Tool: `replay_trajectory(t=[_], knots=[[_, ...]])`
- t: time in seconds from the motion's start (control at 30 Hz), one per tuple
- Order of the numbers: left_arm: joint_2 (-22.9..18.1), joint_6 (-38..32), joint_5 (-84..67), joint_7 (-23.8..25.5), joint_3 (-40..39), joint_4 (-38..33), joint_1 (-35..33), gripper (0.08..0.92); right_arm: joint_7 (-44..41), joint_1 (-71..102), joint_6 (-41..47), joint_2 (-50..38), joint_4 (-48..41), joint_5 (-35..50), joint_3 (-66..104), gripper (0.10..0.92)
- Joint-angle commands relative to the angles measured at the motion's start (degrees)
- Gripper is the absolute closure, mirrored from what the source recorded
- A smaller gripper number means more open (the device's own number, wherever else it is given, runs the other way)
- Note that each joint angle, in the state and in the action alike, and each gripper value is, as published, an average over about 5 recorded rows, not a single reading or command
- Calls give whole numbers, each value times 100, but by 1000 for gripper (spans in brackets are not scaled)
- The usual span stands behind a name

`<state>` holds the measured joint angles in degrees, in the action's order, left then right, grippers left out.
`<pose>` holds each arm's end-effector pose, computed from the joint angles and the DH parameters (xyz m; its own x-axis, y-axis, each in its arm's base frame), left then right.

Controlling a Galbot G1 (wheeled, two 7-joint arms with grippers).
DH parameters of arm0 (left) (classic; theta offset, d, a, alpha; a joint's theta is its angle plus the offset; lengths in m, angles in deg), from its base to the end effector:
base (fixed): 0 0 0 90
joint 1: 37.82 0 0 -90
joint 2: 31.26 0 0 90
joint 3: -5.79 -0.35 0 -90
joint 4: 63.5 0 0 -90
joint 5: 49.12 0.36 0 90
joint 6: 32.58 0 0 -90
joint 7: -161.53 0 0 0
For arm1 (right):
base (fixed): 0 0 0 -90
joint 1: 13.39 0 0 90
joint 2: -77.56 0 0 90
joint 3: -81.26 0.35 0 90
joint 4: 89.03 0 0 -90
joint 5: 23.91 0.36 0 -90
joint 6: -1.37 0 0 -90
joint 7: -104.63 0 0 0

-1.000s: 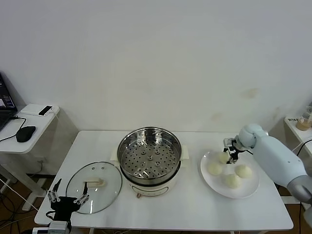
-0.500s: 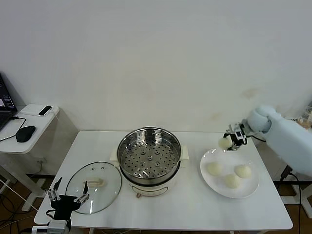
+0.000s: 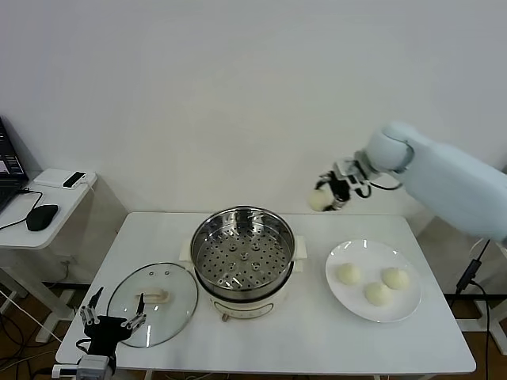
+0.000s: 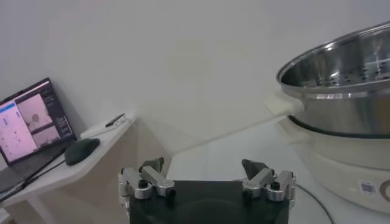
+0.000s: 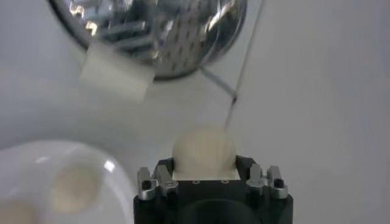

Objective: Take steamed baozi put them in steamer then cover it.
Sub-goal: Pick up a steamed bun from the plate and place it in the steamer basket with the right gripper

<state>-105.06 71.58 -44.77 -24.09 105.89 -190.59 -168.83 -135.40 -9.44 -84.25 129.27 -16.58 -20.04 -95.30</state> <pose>0.1388 0.0854 -0.2712 -0.9605 -0.1533 0.2322 -0.0438 0.9075 0.4179 0.5723 -0.0152 -0.0189 -0.3737 -0.3367 0.8643 -0.7869 -0.3781 -0.4876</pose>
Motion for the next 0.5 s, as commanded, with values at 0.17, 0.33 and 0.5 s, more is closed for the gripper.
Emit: replay_trajectory(t=[0.17, 0.33, 0.5], knots=[[56, 1, -46, 17, 125, 1, -58, 177, 412, -668, -614, 1950, -266, 538, -1304, 396], [68, -2, -56, 26, 193, -12, -75, 177, 639, -450, -1252, 2395, -743, 105, -1561, 397], [33, -7, -66, 27, 223, 0, -74, 177, 756, -238, -1875, 2688, -1239, -602, -1678, 397]])
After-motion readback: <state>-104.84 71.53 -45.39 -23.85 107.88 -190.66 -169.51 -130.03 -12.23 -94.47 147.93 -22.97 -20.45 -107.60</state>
